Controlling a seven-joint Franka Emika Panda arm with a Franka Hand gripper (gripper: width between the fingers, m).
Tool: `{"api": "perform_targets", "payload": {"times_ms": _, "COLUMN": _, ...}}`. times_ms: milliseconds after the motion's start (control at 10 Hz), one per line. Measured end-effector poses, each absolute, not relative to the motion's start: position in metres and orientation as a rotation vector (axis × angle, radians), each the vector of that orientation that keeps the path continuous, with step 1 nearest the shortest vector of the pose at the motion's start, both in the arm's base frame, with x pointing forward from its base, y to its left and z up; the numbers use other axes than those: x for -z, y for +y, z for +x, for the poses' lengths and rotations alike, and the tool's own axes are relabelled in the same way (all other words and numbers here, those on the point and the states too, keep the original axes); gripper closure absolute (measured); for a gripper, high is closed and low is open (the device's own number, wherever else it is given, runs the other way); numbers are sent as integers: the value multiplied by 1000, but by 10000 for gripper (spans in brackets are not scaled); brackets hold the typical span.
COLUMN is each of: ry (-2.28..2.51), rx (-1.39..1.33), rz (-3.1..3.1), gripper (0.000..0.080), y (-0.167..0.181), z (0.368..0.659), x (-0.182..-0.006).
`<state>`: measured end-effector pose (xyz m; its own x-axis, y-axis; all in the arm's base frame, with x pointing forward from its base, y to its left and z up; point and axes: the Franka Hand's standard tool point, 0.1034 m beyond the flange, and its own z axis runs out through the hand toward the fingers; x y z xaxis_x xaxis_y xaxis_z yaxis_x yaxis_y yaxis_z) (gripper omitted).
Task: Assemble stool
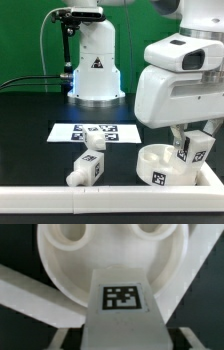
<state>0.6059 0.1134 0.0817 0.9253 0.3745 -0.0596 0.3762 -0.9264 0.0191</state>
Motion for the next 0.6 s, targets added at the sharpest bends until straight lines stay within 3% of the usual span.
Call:
{"api": "perform_targets", "payload": {"times_ms": 200, "ry": 402, "rx": 84, "rz": 3077, "gripper": 465, "y": 109, "z": 607, "x": -81}}
{"api": "perform_targets", "payload": {"times_ms": 600, "ry": -568, "rx": 90, "rz": 3069, "gripper": 465, "y": 84, "z": 606, "x": -77}}
